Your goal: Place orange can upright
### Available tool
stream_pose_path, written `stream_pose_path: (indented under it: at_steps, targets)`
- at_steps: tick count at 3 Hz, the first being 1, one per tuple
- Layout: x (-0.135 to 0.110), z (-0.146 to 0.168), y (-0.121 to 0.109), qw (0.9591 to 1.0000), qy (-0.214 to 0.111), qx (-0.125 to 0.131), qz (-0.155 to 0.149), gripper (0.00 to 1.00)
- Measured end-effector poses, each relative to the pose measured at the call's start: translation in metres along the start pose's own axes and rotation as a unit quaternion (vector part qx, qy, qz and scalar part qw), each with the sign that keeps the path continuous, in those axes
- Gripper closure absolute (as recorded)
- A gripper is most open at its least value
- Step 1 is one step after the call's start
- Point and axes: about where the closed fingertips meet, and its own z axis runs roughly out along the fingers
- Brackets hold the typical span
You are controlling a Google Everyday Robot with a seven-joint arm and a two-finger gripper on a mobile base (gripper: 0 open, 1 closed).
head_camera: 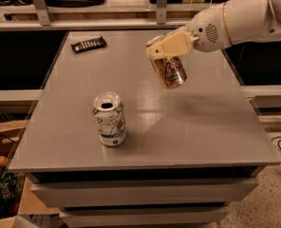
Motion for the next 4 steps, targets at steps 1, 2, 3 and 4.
stream_pose_path:
  at_steps: [1,2,3,4]
  targets:
    - [0.004,0.001,0.014,0.9962,-0.033,-0.043,-0.068,1.00]
    - [0.008,0.002,0.026,0.9844,-0.064,-0.081,-0.143,1.00]
    - [0.015,0.004,0.033,0.9702,-0.094,-0.109,-0.195,1.00]
    - [0.021,0.007,0.038,0.9605,-0.116,-0.129,-0.218,1.00]
